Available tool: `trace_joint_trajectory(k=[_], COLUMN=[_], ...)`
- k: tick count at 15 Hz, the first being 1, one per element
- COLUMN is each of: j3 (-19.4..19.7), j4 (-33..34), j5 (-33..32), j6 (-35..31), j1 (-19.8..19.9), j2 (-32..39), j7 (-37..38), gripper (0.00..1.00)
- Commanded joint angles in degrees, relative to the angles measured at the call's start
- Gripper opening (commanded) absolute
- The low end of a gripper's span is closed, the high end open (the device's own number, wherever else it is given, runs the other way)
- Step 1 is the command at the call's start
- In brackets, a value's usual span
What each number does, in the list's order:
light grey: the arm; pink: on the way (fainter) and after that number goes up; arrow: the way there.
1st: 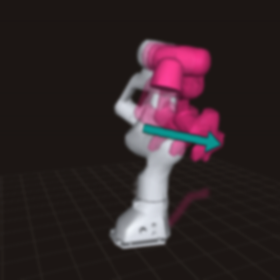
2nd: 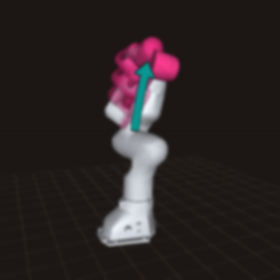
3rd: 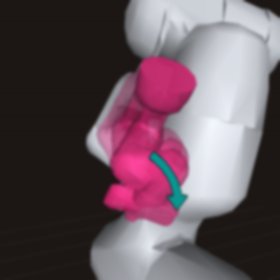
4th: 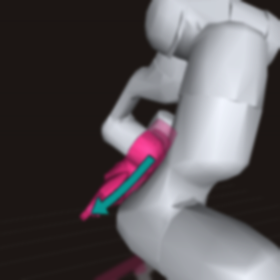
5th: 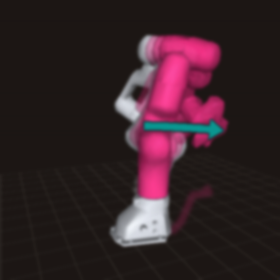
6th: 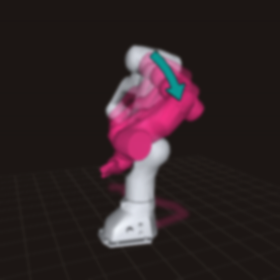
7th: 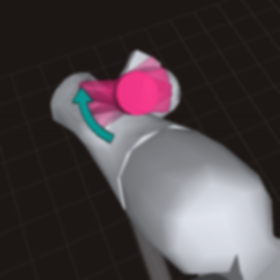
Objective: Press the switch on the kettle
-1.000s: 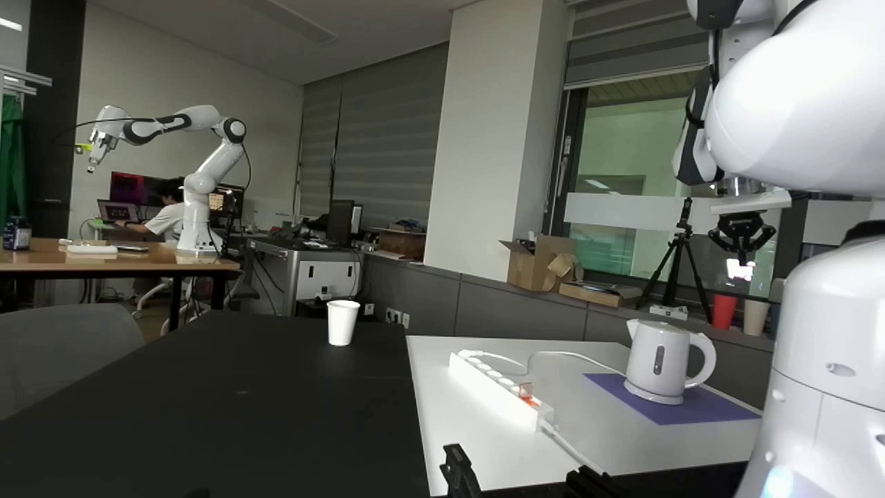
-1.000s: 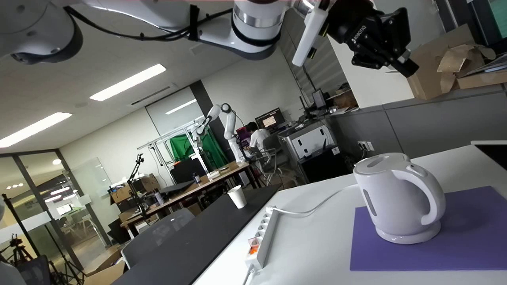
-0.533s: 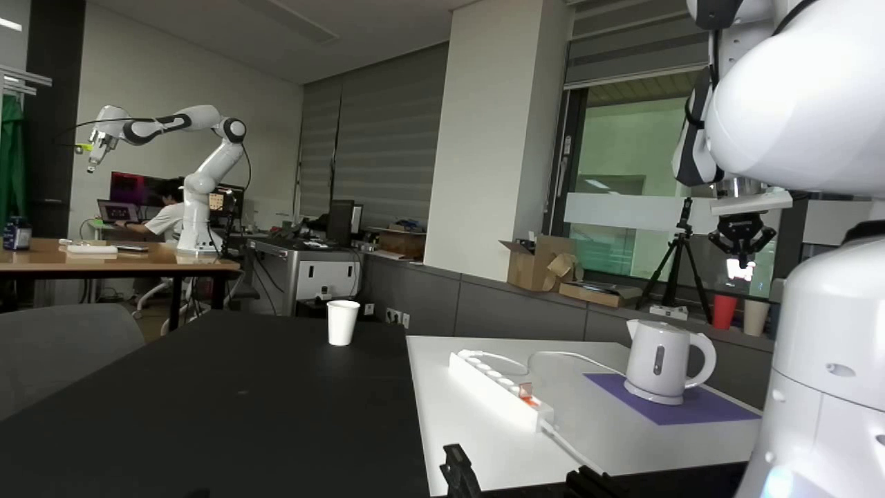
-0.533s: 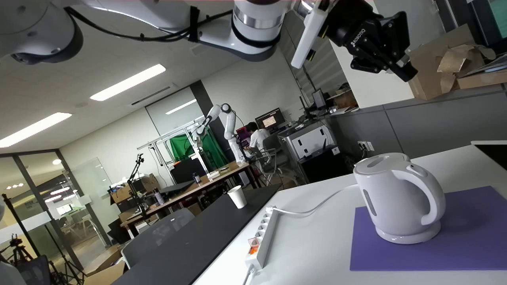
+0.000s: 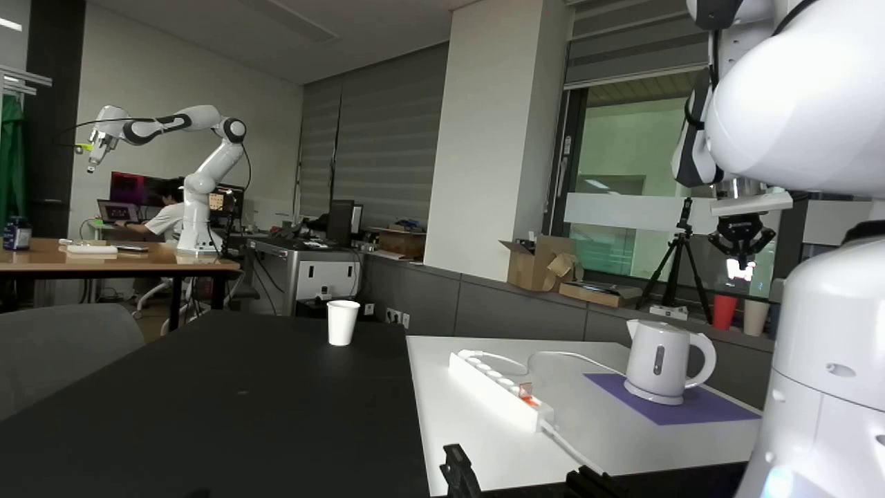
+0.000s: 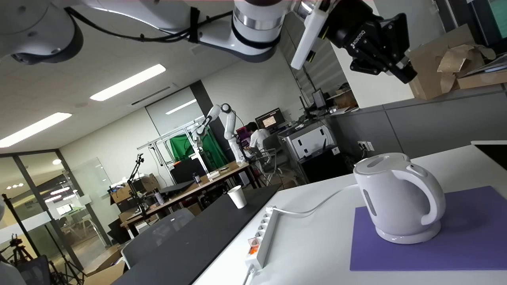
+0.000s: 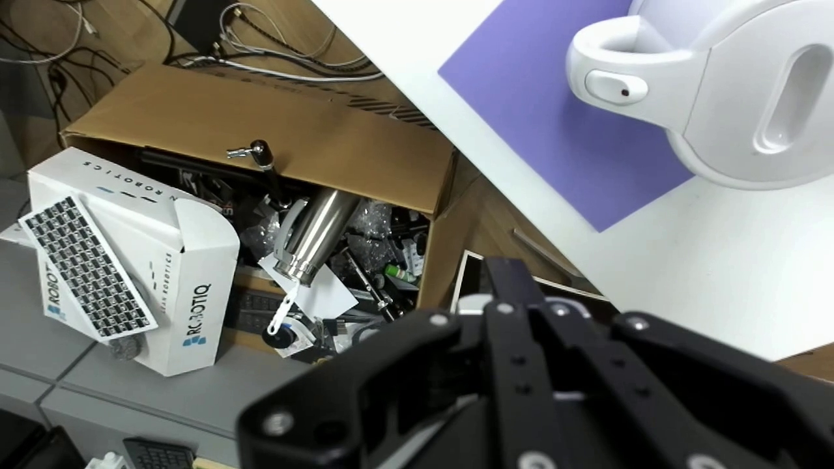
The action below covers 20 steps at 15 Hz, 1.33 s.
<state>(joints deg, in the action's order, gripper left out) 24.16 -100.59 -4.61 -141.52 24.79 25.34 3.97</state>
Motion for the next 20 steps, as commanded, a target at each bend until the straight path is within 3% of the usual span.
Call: trace_joint_trajectory(k=[1, 20], j3=[-0.7, -5.0], j4=[-1.0, -0.1], j5=[-0.9, 3.8], j6=[0.0, -3.0], j1=[0.3, 2.8], j2=[0.5, 9.8], j7=[-1.4, -4.8], gripper=[0.0, 0.0])
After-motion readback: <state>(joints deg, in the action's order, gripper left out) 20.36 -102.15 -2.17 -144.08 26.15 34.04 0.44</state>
